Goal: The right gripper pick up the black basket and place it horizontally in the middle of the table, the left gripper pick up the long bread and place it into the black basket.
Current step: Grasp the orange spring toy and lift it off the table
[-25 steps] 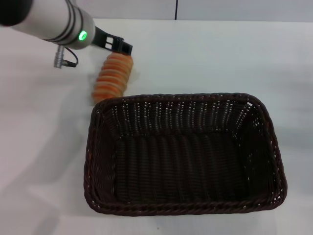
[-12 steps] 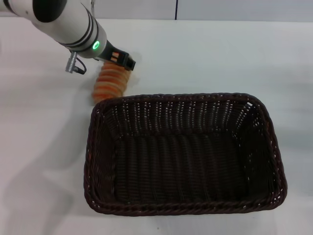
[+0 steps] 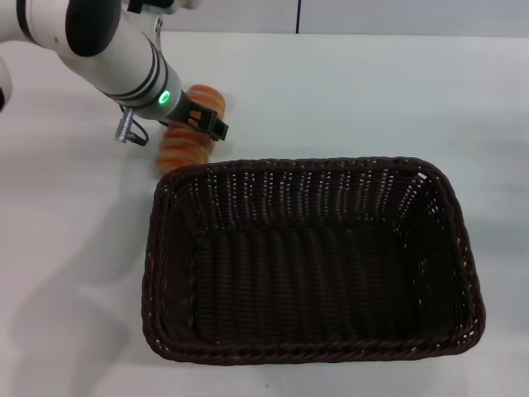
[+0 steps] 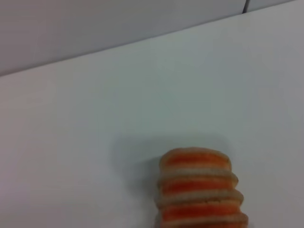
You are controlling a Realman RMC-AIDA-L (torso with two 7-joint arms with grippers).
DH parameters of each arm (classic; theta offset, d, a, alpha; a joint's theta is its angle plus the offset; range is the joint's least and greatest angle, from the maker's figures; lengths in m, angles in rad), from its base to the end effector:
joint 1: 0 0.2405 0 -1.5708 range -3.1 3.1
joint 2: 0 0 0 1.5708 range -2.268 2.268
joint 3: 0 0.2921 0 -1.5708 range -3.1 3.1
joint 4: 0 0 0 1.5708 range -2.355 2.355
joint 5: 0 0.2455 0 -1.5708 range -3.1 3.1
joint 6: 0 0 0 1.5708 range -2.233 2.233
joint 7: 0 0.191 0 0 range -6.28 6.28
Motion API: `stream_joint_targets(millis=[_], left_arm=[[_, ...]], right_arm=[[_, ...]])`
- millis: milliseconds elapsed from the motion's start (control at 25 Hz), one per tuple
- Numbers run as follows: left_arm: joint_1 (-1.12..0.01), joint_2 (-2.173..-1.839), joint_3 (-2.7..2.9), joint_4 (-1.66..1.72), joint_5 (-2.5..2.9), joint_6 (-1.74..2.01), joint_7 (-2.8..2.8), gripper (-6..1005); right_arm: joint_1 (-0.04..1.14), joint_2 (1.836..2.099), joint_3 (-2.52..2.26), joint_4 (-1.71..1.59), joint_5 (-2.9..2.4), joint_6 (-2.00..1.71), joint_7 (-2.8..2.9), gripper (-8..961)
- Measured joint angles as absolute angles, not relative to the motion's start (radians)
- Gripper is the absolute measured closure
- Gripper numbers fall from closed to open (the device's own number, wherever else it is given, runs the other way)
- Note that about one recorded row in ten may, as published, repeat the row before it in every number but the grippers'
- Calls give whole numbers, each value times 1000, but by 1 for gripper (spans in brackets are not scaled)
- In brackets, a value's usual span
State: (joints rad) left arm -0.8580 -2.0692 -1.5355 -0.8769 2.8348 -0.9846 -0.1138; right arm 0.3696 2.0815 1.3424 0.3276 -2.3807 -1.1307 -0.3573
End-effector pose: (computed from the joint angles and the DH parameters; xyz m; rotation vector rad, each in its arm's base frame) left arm -0.2174 0.5132 -0.1098 -2.0383 -1.1498 0.3258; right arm 0.3980 0.4168 0.0232 -1.2453 0.3361 0.3848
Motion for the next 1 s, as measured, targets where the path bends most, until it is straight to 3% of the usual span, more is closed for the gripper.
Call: stream_joint_targets(millis=[760,880,1000], left_arm=[[-900,-2068,-1532,-804,2817,-967,-101,174],[-901,-2067,-1532,-803,2819,-964,-100,309],[-898,-2066,-1535,-810,2820,-954,-92,352]], right_arm=[[372,2081,1341,335,-2384,-1131,-358,568],[374,2080,1341,336,-2385,-1130,-358,568],[376,2079,1344,335,-2385,-1130,-358,569]])
